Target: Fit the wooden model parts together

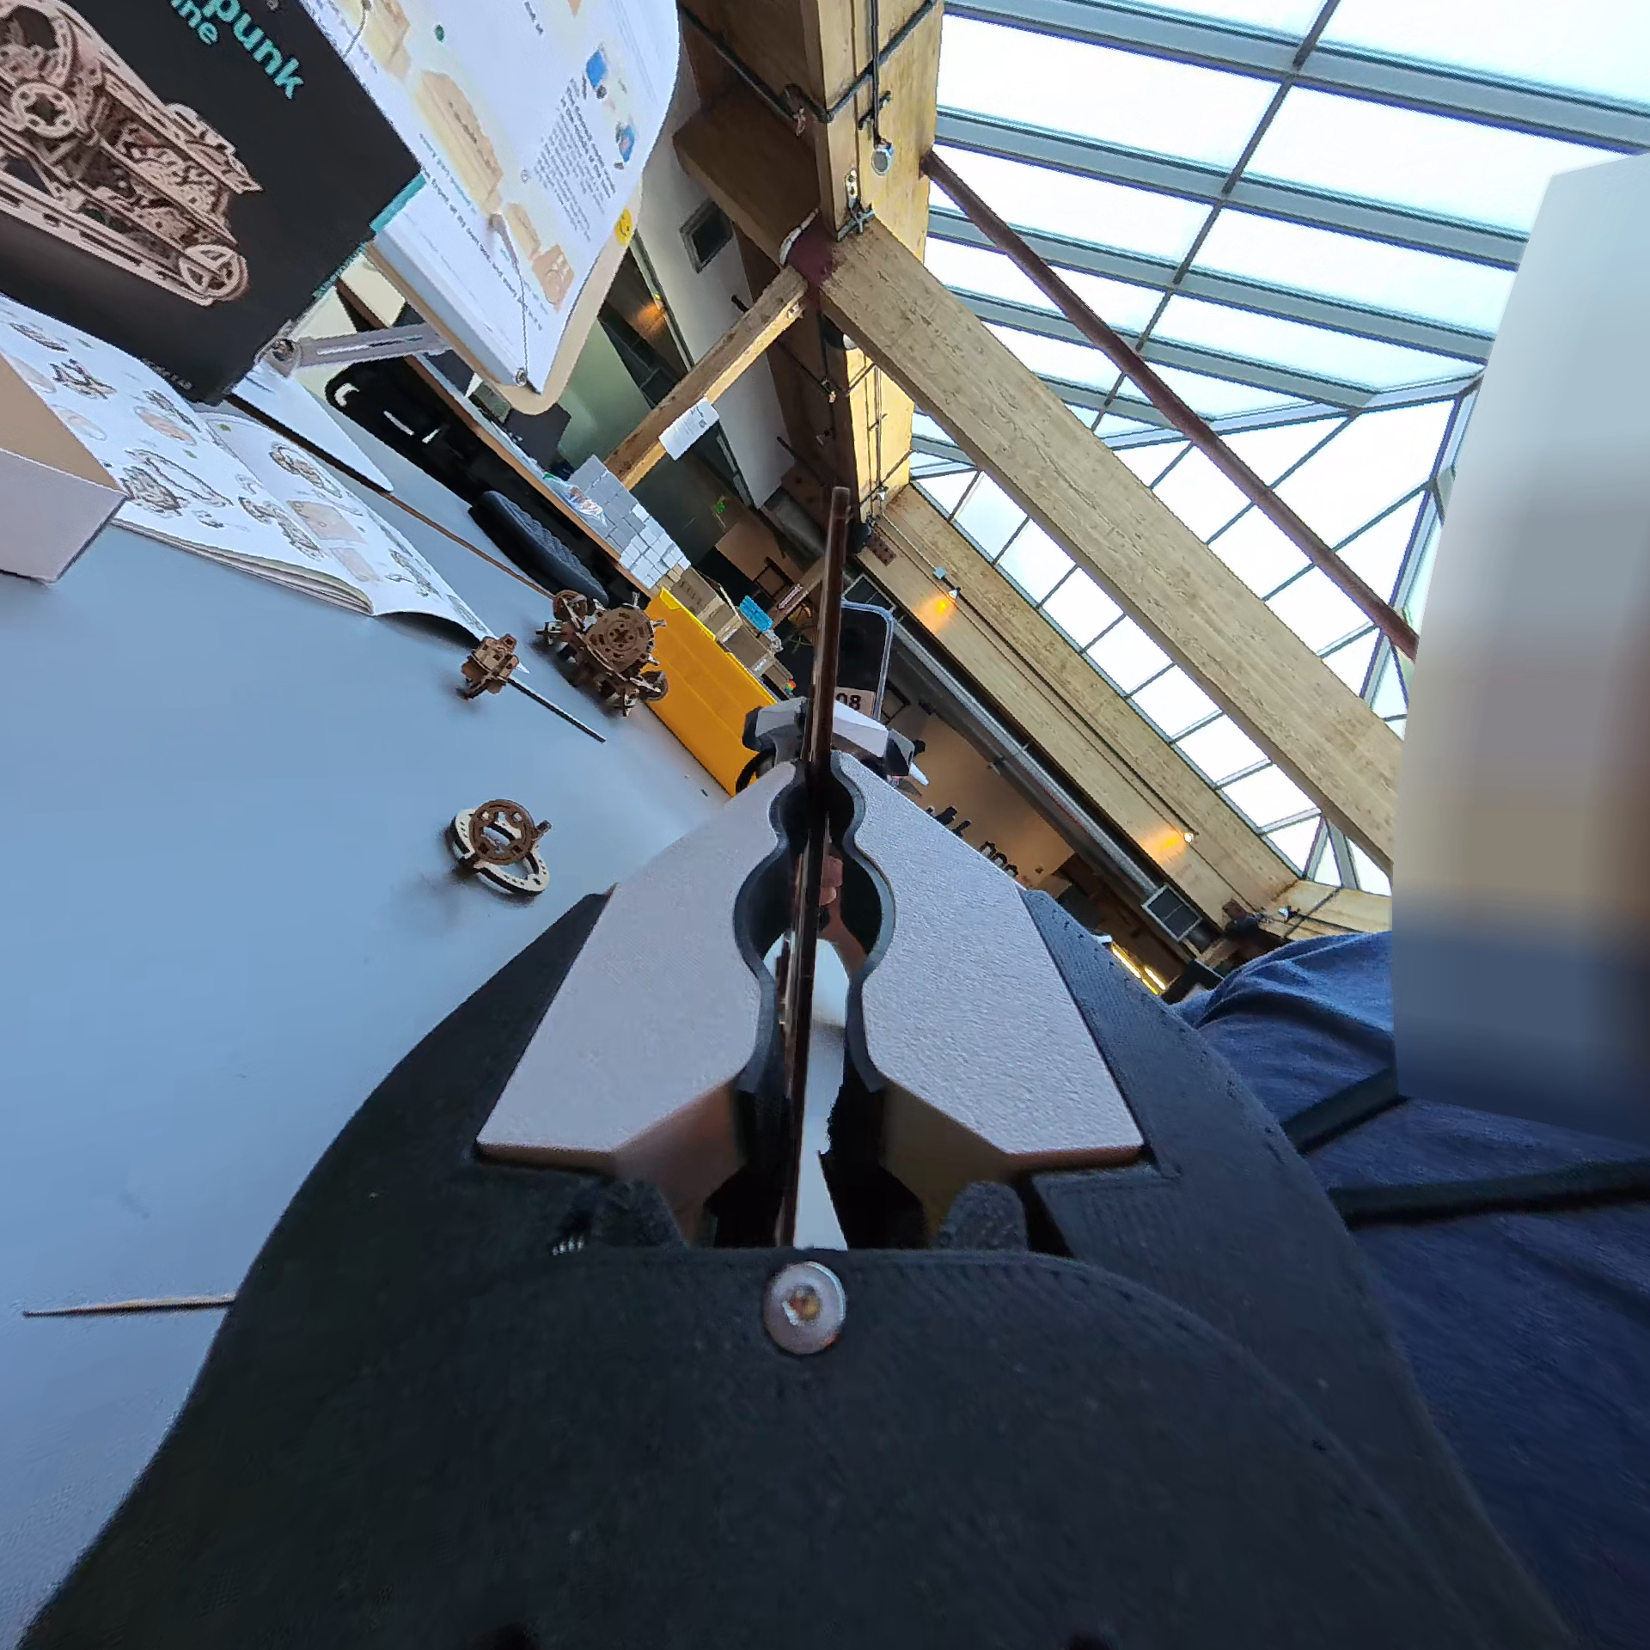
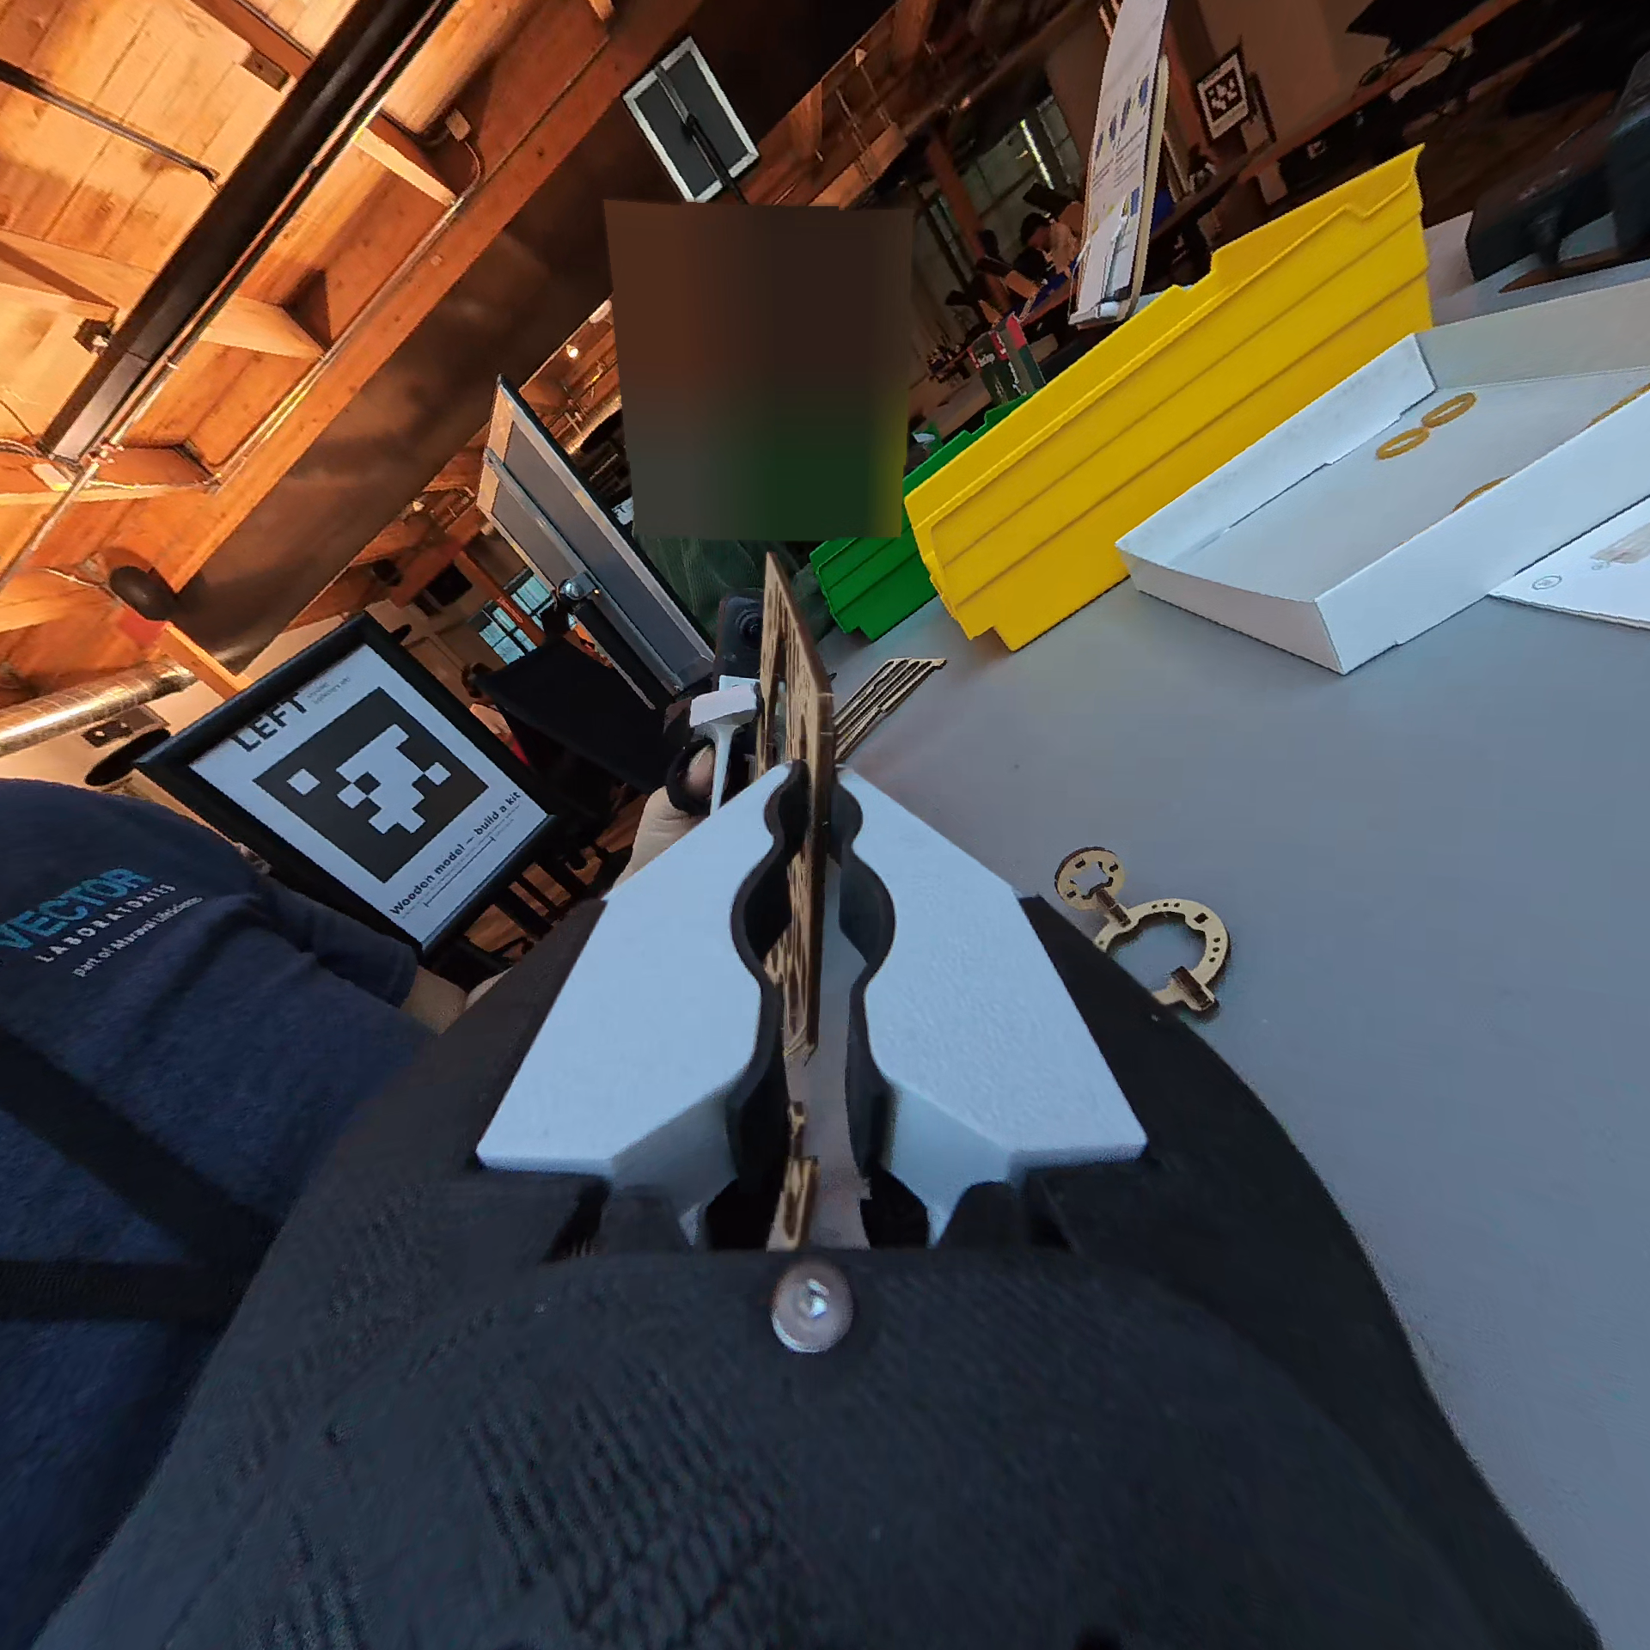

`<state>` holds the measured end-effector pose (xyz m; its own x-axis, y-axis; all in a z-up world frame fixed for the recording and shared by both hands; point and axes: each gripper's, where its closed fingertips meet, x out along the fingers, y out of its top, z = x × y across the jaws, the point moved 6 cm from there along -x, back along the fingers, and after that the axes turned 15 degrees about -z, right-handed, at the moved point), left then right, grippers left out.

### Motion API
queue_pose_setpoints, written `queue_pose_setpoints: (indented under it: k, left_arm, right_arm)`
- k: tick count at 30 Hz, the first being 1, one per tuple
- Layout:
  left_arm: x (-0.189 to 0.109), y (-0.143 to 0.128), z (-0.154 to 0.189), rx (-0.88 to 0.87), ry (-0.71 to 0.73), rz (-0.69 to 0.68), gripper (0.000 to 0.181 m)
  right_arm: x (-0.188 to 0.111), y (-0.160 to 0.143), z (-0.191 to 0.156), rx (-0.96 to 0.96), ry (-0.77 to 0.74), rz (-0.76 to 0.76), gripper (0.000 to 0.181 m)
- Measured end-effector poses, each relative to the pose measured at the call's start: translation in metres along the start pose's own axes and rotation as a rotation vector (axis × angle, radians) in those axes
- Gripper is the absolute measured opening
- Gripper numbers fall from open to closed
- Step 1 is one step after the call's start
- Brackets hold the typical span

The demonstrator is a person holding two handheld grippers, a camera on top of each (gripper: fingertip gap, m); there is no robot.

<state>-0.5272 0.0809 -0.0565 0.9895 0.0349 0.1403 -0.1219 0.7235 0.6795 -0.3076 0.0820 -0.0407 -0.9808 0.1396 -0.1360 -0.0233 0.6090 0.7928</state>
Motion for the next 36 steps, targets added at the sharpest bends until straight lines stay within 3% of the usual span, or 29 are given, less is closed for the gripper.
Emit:
queue_pose_setpoints:
  k: [3,5,9,14,18,20,23,26,30,36]
  left_arm:
    - [0.000,0.000,-0.004,-0.014,0.012,0.013,0.002]
    - [-0.001,0.003,-0.009,-0.033,0.029,0.041,0.022]
    - [-0.014,0.011,-0.023,-0.039,0.132,0.057,0.031]
    - [-0.030,0.049,-0.011,0.097,0.245,0.021,0.035]
    - [-0.006,0.075,0.015,0.311,0.352,-0.196,0.047]
    - [0.017,0.083,0.028,0.395,0.333,-0.336,0.042]
    - [0.051,0.094,0.040,0.433,0.271,-0.592,0.036]
    - [0.078,0.101,0.032,0.467,0.327,-0.862,0.044]
    - [0.106,0.090,0.021,0.383,0.256,-1.070,0.046]
    - [0.119,0.063,-0.011,0.283,0.231,-1.316,0.040]
  right_arm:
    - [0.000,-0.002,0.003,0.026,0.024,0.003,0.000]
    - [0.000,-0.002,0.002,0.013,0.026,-0.001,0.000]
    - [-0.003,-0.004,0.002,-0.020,-0.013,-0.015,0.000]
    - [-0.006,-0.003,0.001,-0.034,-0.020,-0.005,0.000]
    - [-0.006,-0.003,-0.001,-0.055,-0.024,-0.008,0.000]
    - [-0.007,-0.004,-0.001,-0.062,-0.011,-0.006,0.000]
    - [-0.007,-0.006,0.002,-0.079,-0.034,-0.004,0.001]
    - [-0.004,-0.007,0.002,-0.053,0.004,-0.007,0.001]
    - [0.000,-0.010,0.003,-0.083,-0.027,-0.047,0.002]
    - [-0.002,-0.010,0.004,-0.078,-0.005,-0.039,0.002]
